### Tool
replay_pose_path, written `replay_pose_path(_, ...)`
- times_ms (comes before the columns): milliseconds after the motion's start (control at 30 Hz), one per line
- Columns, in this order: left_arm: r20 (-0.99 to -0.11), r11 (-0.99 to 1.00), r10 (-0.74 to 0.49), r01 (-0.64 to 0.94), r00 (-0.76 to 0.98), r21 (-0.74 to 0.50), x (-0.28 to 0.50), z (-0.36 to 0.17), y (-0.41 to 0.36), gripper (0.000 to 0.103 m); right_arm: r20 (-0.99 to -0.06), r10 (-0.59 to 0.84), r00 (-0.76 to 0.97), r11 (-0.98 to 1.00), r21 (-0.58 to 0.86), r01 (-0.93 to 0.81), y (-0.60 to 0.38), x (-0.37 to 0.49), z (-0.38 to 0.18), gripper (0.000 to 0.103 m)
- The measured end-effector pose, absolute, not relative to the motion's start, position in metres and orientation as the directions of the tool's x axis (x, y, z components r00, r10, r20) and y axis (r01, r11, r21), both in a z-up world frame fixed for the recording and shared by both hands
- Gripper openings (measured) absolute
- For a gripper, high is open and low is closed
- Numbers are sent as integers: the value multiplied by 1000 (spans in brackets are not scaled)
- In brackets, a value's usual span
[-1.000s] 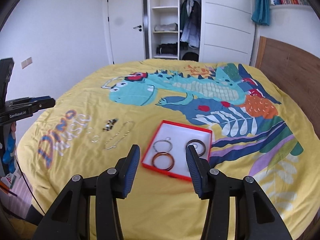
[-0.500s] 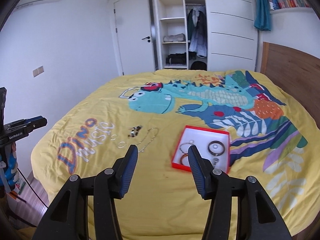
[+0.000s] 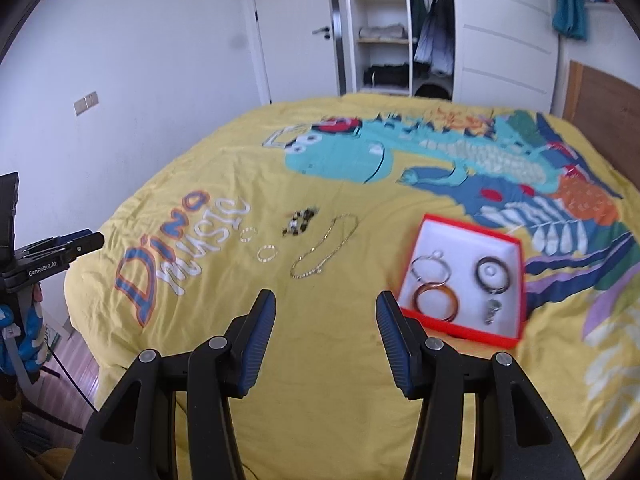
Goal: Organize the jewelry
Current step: 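Grasp a twisted silver hoop with the left tool while the right grasps the silver necklace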
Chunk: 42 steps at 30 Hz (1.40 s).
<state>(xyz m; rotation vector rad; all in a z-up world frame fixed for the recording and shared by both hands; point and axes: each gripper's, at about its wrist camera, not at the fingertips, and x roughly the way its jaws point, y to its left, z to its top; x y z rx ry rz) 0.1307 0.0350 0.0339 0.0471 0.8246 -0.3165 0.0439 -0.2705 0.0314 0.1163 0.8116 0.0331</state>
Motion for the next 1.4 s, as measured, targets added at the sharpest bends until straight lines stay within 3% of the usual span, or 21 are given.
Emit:
replay_pose_path(333, -827, 935, -276, 336, 491, -112, 203, -50, -17, 43, -805, 128, 579, 986, 165, 11, -271, 133, -42, 52)
replay_pose_path(767, -874, 905, -336, 377, 351, -196, 279, -127, -73, 43, -854, 185, 486, 974, 226, 26, -285, 224, -127, 54)
replay_pose_path(1400, -880, 884, -344, 428, 329, -185, 323, -161, -91, 43, -849, 271, 455, 938, 339, 75, -285, 301, -170, 69)
